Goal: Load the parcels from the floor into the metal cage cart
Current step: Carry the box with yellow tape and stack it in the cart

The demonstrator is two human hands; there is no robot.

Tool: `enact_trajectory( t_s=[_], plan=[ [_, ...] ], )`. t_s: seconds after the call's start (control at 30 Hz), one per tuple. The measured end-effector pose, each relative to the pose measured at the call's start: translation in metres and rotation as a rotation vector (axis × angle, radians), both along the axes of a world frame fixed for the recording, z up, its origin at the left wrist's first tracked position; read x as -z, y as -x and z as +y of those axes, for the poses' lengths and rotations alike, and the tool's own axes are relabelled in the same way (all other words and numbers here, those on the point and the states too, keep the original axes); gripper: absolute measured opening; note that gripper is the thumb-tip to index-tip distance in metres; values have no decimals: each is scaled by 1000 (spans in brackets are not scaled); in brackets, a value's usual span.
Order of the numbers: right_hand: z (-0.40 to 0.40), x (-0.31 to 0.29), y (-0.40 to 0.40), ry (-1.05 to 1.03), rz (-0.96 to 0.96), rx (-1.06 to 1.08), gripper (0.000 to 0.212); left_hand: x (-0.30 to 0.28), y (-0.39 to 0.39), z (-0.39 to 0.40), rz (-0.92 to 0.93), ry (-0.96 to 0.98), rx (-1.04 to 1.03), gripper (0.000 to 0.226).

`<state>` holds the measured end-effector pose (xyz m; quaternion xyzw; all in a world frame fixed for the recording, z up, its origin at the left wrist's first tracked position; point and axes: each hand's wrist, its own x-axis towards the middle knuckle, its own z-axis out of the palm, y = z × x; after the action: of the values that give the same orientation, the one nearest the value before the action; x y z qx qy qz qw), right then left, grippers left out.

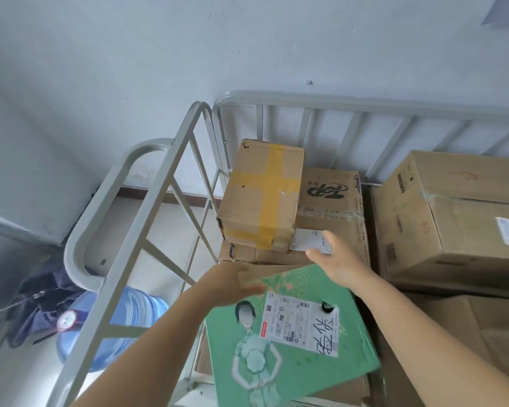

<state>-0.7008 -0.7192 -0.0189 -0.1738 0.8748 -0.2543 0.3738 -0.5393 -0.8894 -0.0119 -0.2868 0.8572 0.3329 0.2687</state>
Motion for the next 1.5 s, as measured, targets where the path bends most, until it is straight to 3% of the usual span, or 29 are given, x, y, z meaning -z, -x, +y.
enact_trajectory(
  t_s=[0.1, 0.2, 0.37, 0.53, 0.67, 0.77, 0.8, 0.87, 0.97, 1.03, 1.17, 1.37, 1.5],
  plan=[
    [31, -5, -30, -57, 15, 31, 73, -3, -12, 15, 61, -24, 42, 51],
    [57, -3, -60, -77, 22, 121, 61, 1, -21, 23, 84, 76, 41, 44],
    [89, 14, -106, -176, 39, 379, 92, 8, -24, 28, 74, 101, 21, 44],
    [97, 27, -138, 0, -115, 828, 85, 13, -23, 37, 101, 109, 40, 38],
    [94, 36, -143, 73, -142, 954, 85, 14, -17, 43, 111, 122, 17, 41],
    [96, 38, -134, 88, -128, 965, 37, 20, -12, 56, 132, 54, -51, 49],
    [97, 39, -131, 120, -138, 967, 30, 22, -10, 62, 145, 37, -70, 49],
    [100, 43, -124, 206, -203, 963, 42, 25, -7, 73, 179, 20, -98, 47],
    [109, 50, -107, 299, -278, 912, 84, 30, 5, 87, 224, -25, -139, 44],
    [118, 53, -90, 313, -262, 882, 92, 30, 16, 97, 235, -14, -162, 46],
    [131, 38, -44, 342, -153, 801, 76, 24, 52, 111, 268, 30, -197, 55],
    [129, 16, 42, 364, -8, 712, 36, 8, 129, 117, 334, 89, -265, 47],
    [112, 11, 101, 383, 0, 635, 34, 9, 184, 102, 382, 39, -345, 48]
  ],
)
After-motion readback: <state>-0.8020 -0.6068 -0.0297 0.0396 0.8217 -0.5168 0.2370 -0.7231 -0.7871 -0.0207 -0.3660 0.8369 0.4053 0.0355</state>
